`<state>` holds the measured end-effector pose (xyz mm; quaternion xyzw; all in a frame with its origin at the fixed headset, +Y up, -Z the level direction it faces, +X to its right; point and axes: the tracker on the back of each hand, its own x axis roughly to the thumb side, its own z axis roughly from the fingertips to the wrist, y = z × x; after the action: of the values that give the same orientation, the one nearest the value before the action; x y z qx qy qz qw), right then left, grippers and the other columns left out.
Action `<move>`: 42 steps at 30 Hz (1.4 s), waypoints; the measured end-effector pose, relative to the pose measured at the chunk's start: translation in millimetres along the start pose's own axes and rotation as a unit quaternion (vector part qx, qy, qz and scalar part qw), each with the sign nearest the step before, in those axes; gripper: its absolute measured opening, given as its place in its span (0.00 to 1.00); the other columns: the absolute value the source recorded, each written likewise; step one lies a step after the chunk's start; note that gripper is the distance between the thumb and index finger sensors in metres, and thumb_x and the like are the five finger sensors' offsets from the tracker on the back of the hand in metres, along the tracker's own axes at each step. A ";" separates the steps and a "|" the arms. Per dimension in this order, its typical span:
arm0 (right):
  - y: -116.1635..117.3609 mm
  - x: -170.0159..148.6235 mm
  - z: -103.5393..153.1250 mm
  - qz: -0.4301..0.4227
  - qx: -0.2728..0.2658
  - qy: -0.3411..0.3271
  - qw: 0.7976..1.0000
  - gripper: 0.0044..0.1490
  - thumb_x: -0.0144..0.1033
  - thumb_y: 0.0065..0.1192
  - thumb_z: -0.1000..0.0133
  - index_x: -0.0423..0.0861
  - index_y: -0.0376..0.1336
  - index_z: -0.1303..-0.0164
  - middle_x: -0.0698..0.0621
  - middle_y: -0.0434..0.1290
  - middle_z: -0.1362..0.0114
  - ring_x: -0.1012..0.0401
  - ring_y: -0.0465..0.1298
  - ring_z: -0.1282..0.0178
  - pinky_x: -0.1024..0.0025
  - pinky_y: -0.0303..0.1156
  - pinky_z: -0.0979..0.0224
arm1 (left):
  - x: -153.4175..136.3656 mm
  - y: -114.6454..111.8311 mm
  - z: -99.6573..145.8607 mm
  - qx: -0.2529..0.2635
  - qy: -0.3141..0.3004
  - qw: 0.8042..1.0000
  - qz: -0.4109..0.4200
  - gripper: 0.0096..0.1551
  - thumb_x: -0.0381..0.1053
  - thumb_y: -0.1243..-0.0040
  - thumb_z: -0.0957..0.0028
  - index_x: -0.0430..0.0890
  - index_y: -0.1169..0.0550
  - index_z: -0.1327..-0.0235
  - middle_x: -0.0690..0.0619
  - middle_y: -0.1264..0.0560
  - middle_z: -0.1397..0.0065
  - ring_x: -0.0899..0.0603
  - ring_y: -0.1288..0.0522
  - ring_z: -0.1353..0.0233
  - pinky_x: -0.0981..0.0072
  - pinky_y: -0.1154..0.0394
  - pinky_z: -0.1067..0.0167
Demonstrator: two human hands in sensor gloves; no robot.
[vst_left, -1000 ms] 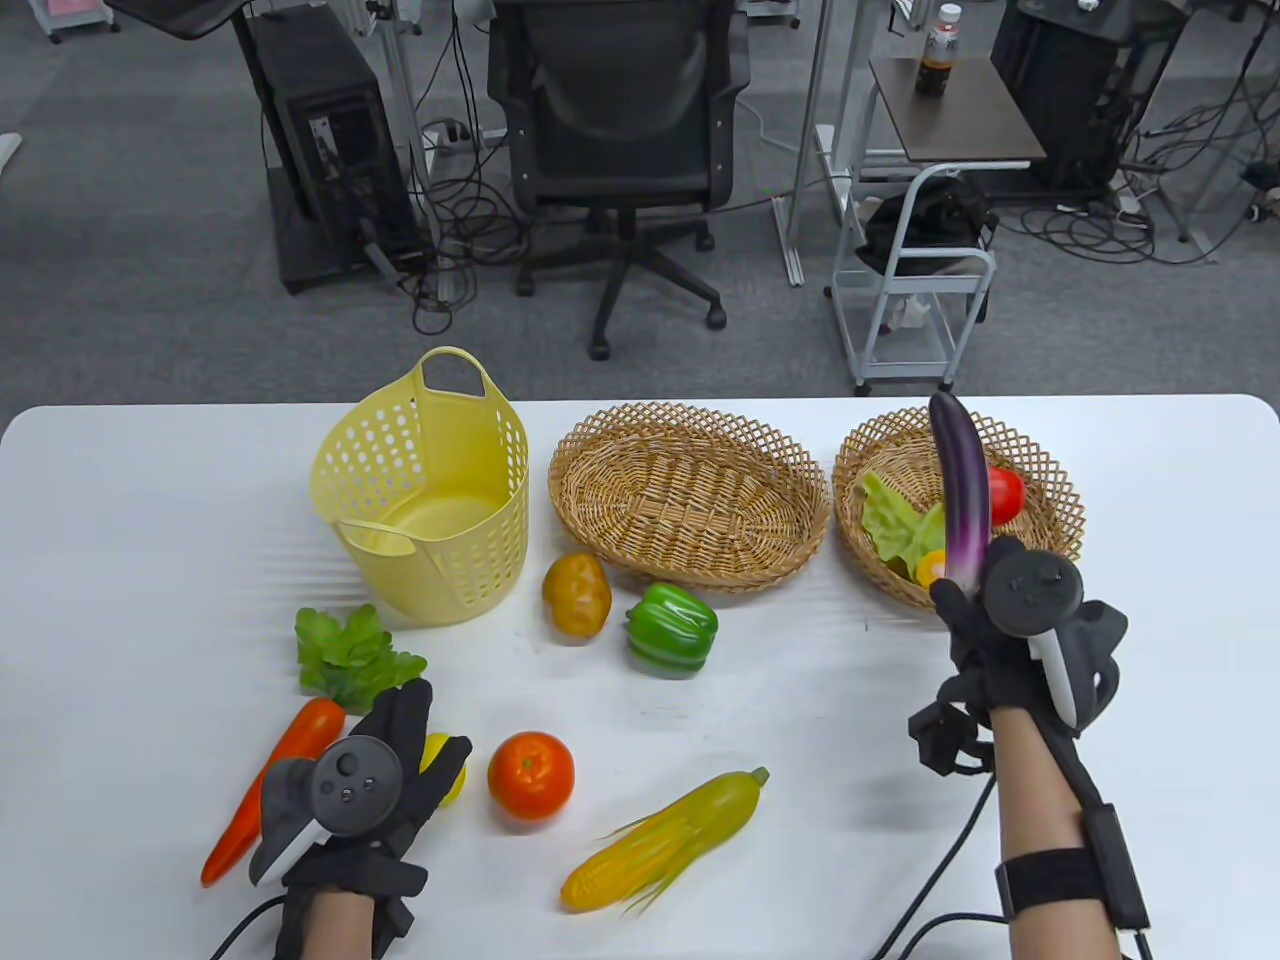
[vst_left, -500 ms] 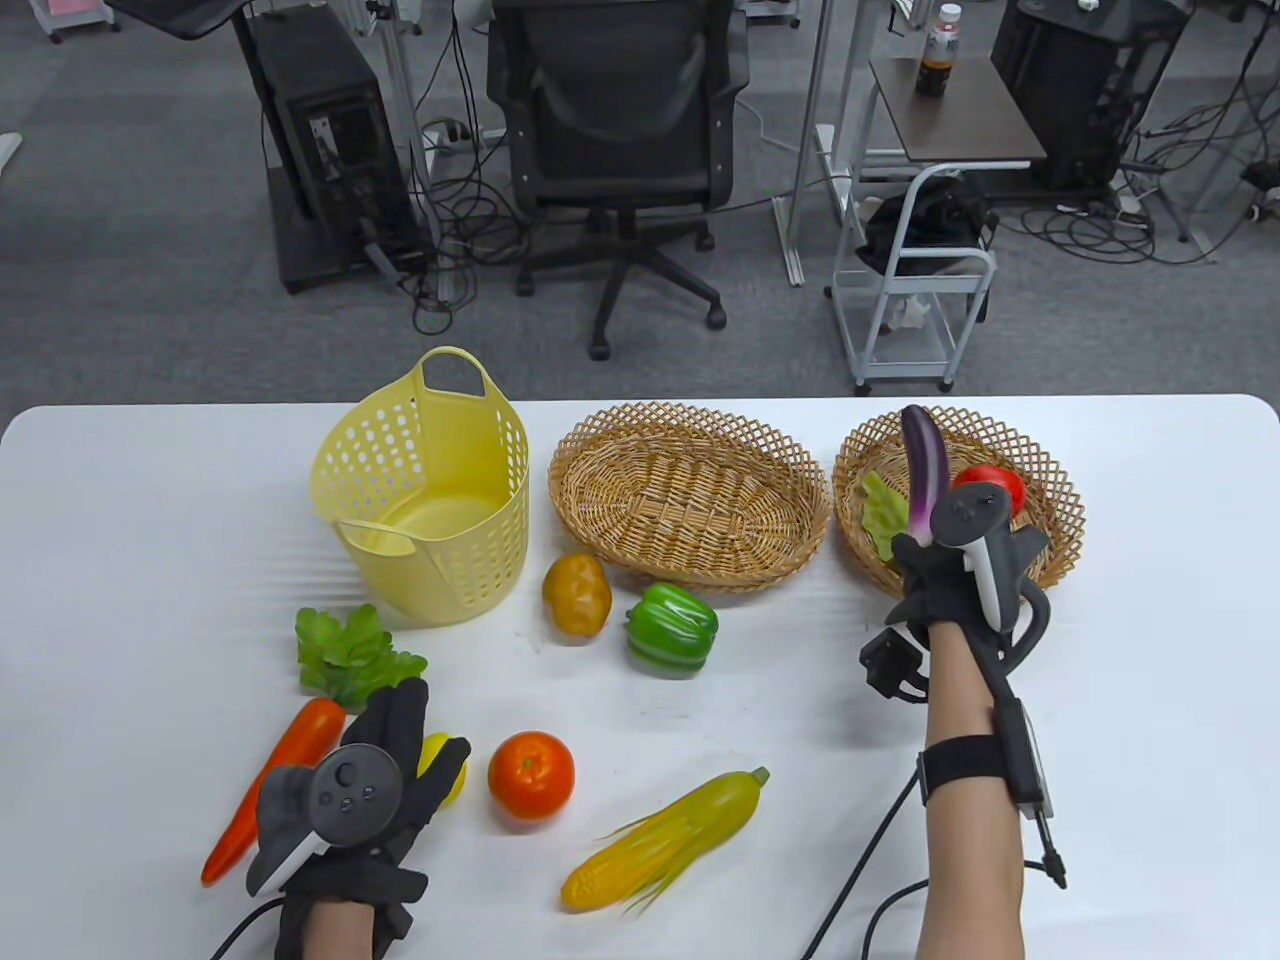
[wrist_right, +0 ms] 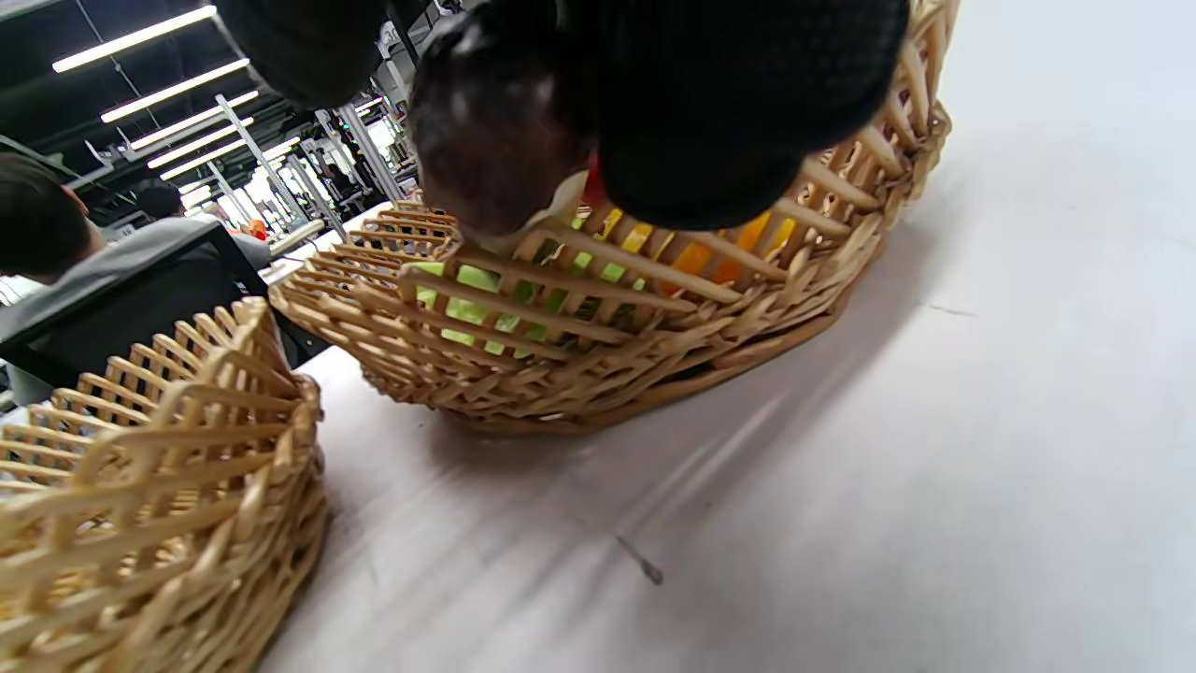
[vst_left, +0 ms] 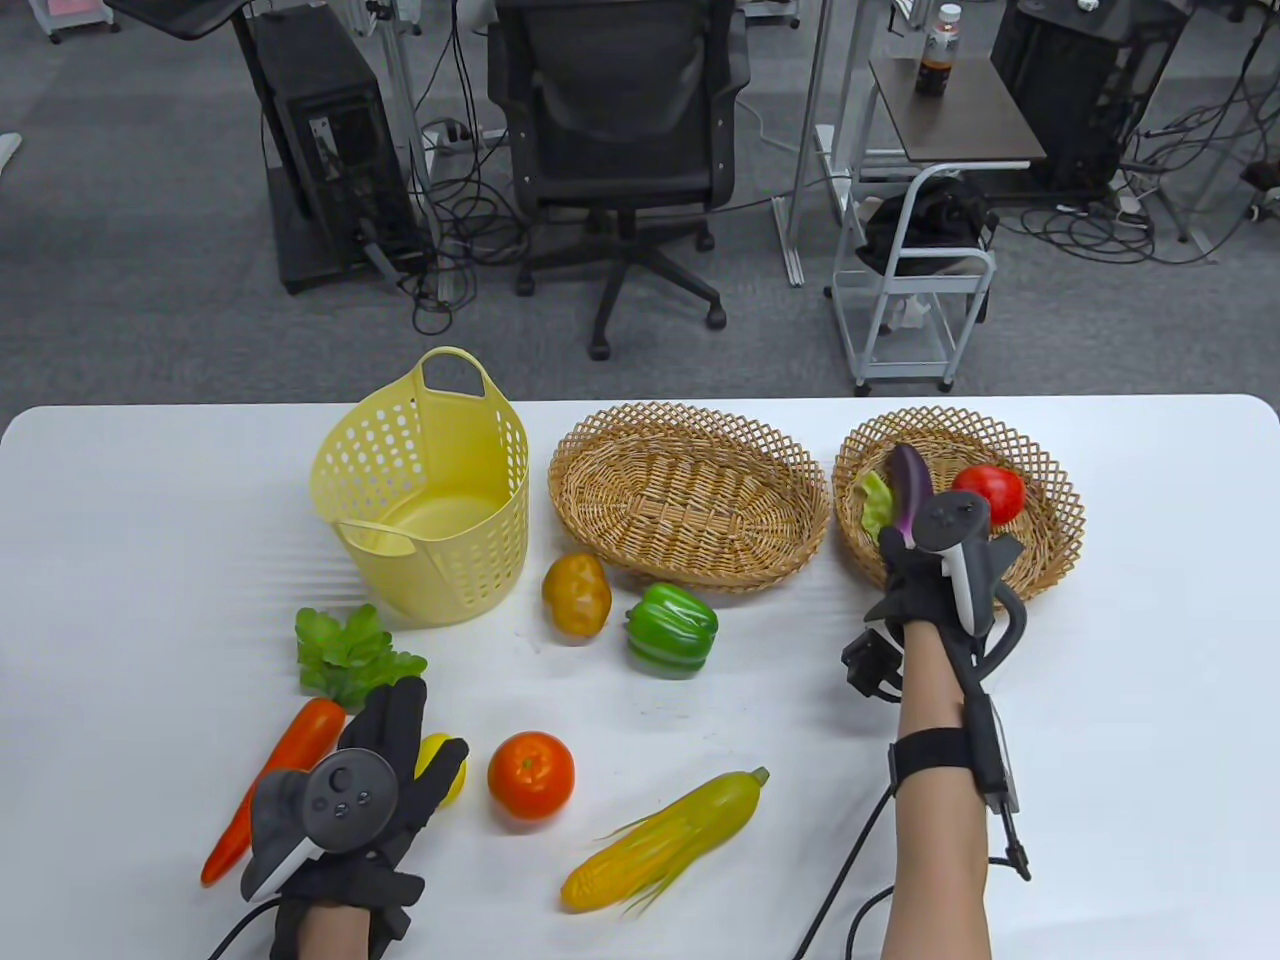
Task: Place 10 objects into 3 containers
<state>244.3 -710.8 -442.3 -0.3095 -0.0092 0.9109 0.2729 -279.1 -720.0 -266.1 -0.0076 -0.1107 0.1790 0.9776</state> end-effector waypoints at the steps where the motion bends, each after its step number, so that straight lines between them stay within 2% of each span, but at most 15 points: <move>1: -2.8 -2.8 1.2 -0.010 0.002 -0.003 1.000 0.50 0.58 0.51 0.36 0.41 0.41 0.15 0.35 0.63 0.23 0.48 0.76 0.49 0.66 0.75 0.48 | 0.1 -0.3 -0.1 -0.001 0.000 1.000 0.000 0.46 0.67 0.65 0.31 0.36 0.50 0.12 0.26 0.47 0.15 0.20 0.41 0.20 0.28 0.35 0.33; 6: -18.9 -11.9 11.5 0.019 0.008 -0.022 1.000 0.53 0.59 0.50 0.37 0.41 0.37 0.15 0.33 0.56 0.18 0.46 0.75 0.46 0.65 0.75 0.48 | 1.0 -0.3 -0.1 -0.004 0.000 1.000 -0.002 0.46 0.67 0.65 0.31 0.36 0.50 0.12 0.26 0.48 0.15 0.20 0.42 0.20 0.28 0.36 0.33; 8: -24.1 -12.8 19.3 0.038 0.019 -0.036 0.998 0.56 0.60 0.50 0.37 0.38 0.32 0.16 0.30 0.43 0.15 0.42 0.71 0.37 0.64 0.74 0.47 | 1.3 -0.2 -0.1 -0.001 -0.001 1.000 -0.004 0.46 0.67 0.65 0.31 0.36 0.50 0.12 0.25 0.49 0.15 0.20 0.43 0.19 0.28 0.36 0.32; 10: -29.0 -12.0 30.8 0.057 0.030 -0.064 0.996 0.58 0.61 0.49 0.37 0.39 0.29 0.17 0.30 0.34 0.15 0.39 0.65 0.30 0.61 0.73 0.43 | 1.5 -0.2 -0.1 0.000 -0.003 1.000 -0.004 0.46 0.67 0.65 0.31 0.36 0.50 0.12 0.25 0.49 0.15 0.20 0.43 0.19 0.28 0.36 0.33; 13: -33.9 -10.1 53.8 0.056 0.020 -0.128 0.990 0.58 0.60 0.50 0.37 0.38 0.30 0.17 0.30 0.34 0.16 0.38 0.64 0.28 0.60 0.73 0.43 | 1.5 -0.5 -0.4 -0.001 -0.005 1.000 -0.002 0.46 0.67 0.65 0.31 0.37 0.50 0.12 0.26 0.49 0.15 0.20 0.43 0.19 0.28 0.36 0.32; 16: -31.7 -8.4 82.8 0.062 0.052 -0.201 0.976 0.57 0.60 0.51 0.37 0.38 0.32 0.16 0.29 0.35 0.16 0.37 0.63 0.27 0.58 0.73 0.41 | 1.4 -0.7 -0.6 0.000 -0.006 1.000 0.000 0.46 0.67 0.65 0.31 0.37 0.50 0.12 0.26 0.48 0.15 0.20 0.43 0.19 0.28 0.36 0.32; 19: -17.2 -4.9 118.7 0.066 0.120 -0.287 0.948 0.56 0.59 0.52 0.38 0.38 0.36 0.15 0.28 0.40 0.15 0.35 0.61 0.24 0.48 0.69 0.33 | 0.9 -2.0 -1.9 -0.004 -0.008 1.000 0.003 0.46 0.67 0.65 0.31 0.37 0.50 0.12 0.26 0.48 0.15 0.20 0.43 0.19 0.28 0.36 0.32; 22: 7.9 -2.9 155.8 0.085 0.211 -0.357 0.906 0.55 0.59 0.54 0.38 0.41 0.36 0.14 0.33 0.41 0.12 0.34 0.56 0.20 0.41 0.64 0.27 | 1.2 -3.1 -2.4 -0.007 -0.009 1.000 0.004 0.46 0.67 0.65 0.31 0.37 0.50 0.12 0.26 0.48 0.15 0.20 0.42 0.19 0.28 0.36 0.32; 25: 35.8 -5.3 188.9 0.101 0.295 -0.400 0.862 0.54 0.60 0.55 0.39 0.47 0.37 0.13 0.41 0.41 0.09 0.35 0.51 0.16 0.37 0.60 0.24 | -0.7 -6.1 -5.6 -0.015 -0.006 1.000 0.008 0.46 0.67 0.65 0.31 0.37 0.50 0.12 0.26 0.48 0.15 0.20 0.42 0.19 0.28 0.36 0.32; 27: 49.2 -5.7 204.5 0.100 0.328 -0.417 0.842 0.54 0.58 0.58 0.40 0.49 0.37 0.13 0.43 0.39 0.09 0.35 0.47 0.15 0.34 0.56 0.22 | -1.8 -7.8 -7.4 -0.021 -0.005 1.000 0.008 0.46 0.67 0.65 0.31 0.37 0.50 0.12 0.26 0.48 0.15 0.20 0.42 0.19 0.28 0.36 0.32; 31: 68.5 -6.1 214.7 0.137 0.344 -0.437 0.820 0.56 0.58 0.60 0.42 0.52 0.35 0.14 0.46 0.33 0.09 0.36 0.37 0.14 0.30 0.47 0.20 | -3.1 -10.5 -9.0 -0.028 -0.001 1.000 0.012 0.46 0.67 0.65 0.31 0.37 0.50 0.12 0.26 0.48 0.15 0.20 0.43 0.19 0.28 0.36 0.32; 34: 80.1 -11.0 211.9 0.157 0.345 -0.436 0.816 0.57 0.58 0.61 0.42 0.54 0.34 0.14 0.47 0.30 0.09 0.36 0.33 0.14 0.30 0.42 0.20 | -4.7 -8.1 -8.8 -0.029 0.001 0.999 0.014 0.46 0.67 0.65 0.30 0.37 0.50 0.12 0.26 0.48 0.15 0.20 0.43 0.19 0.28 0.36 0.32; 42: 89.9 -15.0 212.8 0.199 0.363 -0.432 0.801 0.59 0.58 0.61 0.43 0.56 0.31 0.15 0.46 0.26 0.10 0.36 0.32 0.14 0.29 0.42 0.20 | -4.7 -4.9 -6.2 -0.015 0.000 1.000 0.018 0.46 0.67 0.65 0.31 0.37 0.50 0.12 0.26 0.48 0.15 0.20 0.42 0.19 0.28 0.36 0.32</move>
<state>89.0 -762.5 -278.6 0.2430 0.2666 0.9211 0.1461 -280.3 -726.1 -273.0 -0.0241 -0.1135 0.1948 0.9740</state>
